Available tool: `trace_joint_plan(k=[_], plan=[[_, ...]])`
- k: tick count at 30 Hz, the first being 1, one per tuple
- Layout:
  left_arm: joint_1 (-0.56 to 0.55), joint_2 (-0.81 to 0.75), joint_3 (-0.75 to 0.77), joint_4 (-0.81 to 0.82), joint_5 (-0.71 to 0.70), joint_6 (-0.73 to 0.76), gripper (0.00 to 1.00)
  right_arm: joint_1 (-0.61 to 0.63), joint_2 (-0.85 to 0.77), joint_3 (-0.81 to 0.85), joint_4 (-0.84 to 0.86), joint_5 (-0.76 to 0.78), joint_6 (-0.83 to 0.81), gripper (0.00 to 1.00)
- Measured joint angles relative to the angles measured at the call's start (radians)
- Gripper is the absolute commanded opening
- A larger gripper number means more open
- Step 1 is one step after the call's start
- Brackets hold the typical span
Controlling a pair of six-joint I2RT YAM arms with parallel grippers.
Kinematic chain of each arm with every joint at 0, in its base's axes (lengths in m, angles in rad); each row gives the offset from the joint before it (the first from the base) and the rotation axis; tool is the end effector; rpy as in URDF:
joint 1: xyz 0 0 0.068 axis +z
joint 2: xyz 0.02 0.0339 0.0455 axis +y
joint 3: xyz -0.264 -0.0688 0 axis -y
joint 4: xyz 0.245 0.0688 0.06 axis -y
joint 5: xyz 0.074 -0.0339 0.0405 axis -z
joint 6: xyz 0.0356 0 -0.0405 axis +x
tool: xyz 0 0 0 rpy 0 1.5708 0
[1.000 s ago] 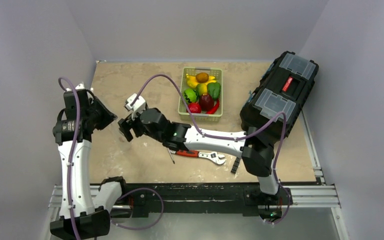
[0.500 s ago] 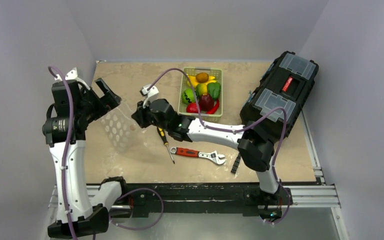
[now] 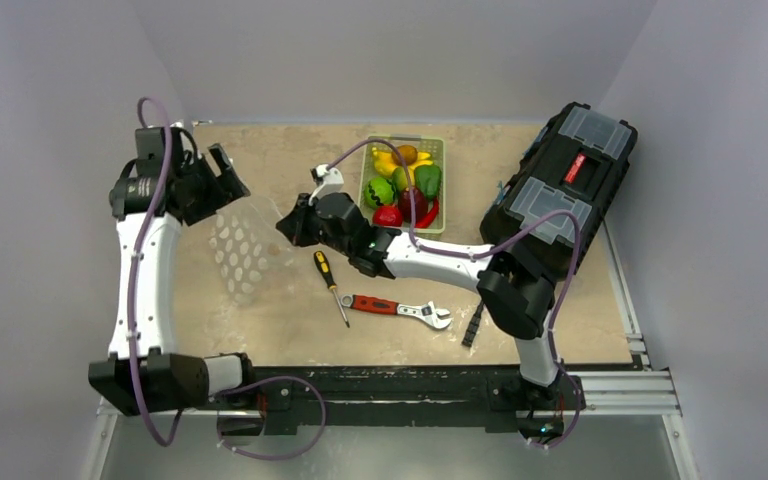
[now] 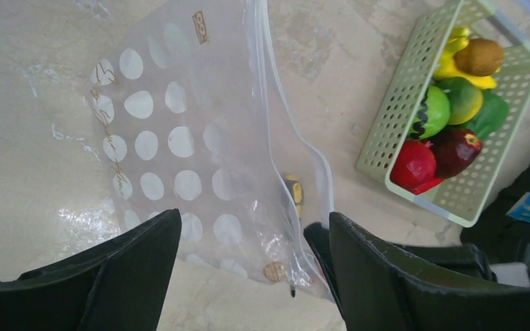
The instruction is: Place the food in the zip-top bag and seal the zipper
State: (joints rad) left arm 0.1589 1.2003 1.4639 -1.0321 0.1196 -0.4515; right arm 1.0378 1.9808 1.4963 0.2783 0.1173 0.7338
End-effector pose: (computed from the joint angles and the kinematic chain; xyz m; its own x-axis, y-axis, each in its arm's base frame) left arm 0.2218 0.0312 0.4053 -0.5859 -0.5326 -0.6107 -0.3646 0.8463 -0.3883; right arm 0.2460 0.4087 0.2722 -0.6111 0.2731 -0.7429 -0.5223 0.5661 0.6377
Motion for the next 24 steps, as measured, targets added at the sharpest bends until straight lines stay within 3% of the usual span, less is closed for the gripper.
trace_joint_plan(k=[5,10,24], plan=[[-0.056,0.166,0.062,-0.008,-0.053,0.007,0.63,0.005,-0.003,0.014,-0.013,0.060,0.029,0.00],[-0.092,0.232,0.117,-0.002,-0.099,0.025,0.46,0.005,-0.001,0.064,-0.030,0.110,0.033,0.00],[-0.122,0.390,0.189,0.033,-0.135,0.055,0.40,0.000,0.146,0.185,-0.048,0.154,0.034,0.00]])
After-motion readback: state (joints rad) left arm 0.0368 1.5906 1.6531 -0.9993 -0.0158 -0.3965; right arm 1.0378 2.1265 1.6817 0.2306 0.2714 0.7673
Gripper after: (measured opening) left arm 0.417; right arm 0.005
